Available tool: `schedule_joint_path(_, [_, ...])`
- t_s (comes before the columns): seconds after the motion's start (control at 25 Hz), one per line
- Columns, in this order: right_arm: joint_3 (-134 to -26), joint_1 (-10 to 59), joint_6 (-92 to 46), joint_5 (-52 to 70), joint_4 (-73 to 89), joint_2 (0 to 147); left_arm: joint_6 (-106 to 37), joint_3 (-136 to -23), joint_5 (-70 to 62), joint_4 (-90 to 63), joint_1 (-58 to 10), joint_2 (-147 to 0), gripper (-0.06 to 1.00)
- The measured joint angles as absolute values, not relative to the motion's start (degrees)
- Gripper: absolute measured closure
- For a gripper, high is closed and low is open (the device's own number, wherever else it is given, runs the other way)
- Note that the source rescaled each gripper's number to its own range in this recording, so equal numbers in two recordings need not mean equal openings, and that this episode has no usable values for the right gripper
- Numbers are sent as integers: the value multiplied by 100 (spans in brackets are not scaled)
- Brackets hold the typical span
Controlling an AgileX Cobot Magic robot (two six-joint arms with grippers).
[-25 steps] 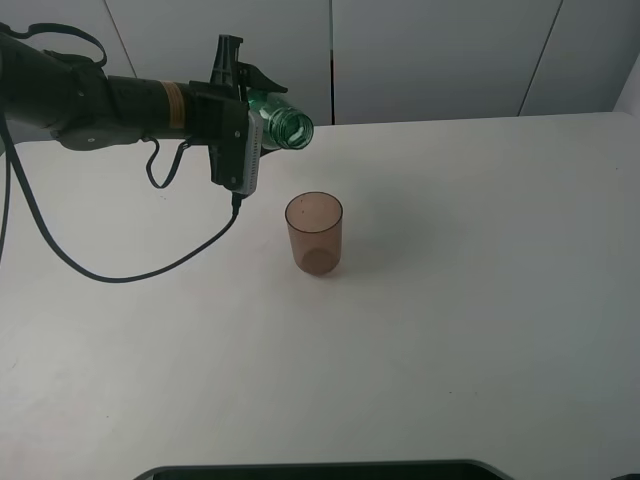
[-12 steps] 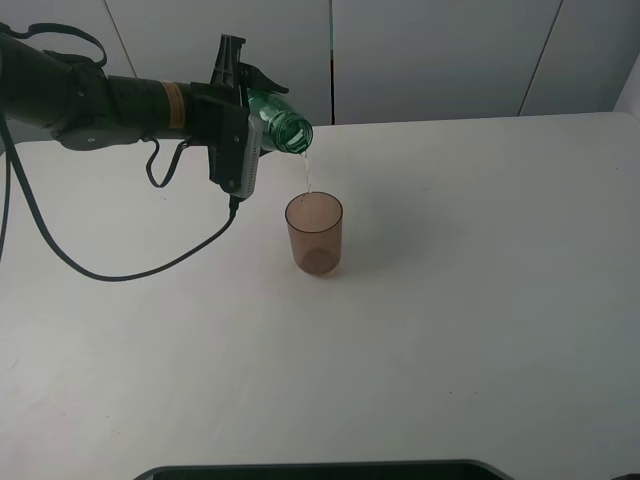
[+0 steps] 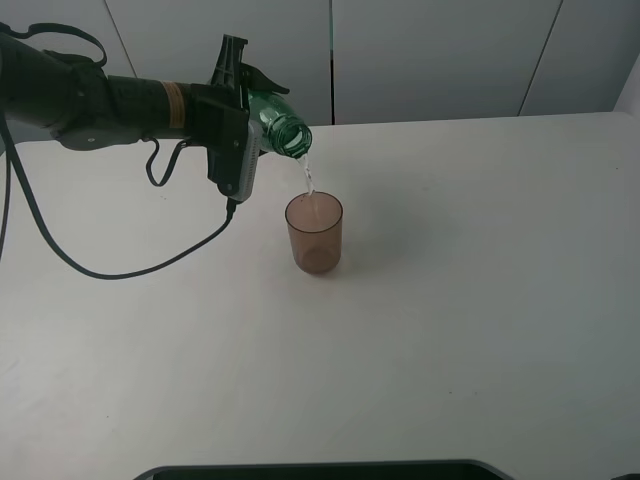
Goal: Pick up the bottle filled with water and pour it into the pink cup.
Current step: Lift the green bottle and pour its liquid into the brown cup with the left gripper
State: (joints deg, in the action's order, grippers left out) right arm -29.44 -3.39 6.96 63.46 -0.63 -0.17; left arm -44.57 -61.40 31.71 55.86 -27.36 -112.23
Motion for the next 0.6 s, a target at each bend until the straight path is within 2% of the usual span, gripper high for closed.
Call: schedule_joint_path(0.6, [-2944, -339, 696, 6346, -63, -17, -4591, -6140, 3150, 5586, -2736, -11223, 94])
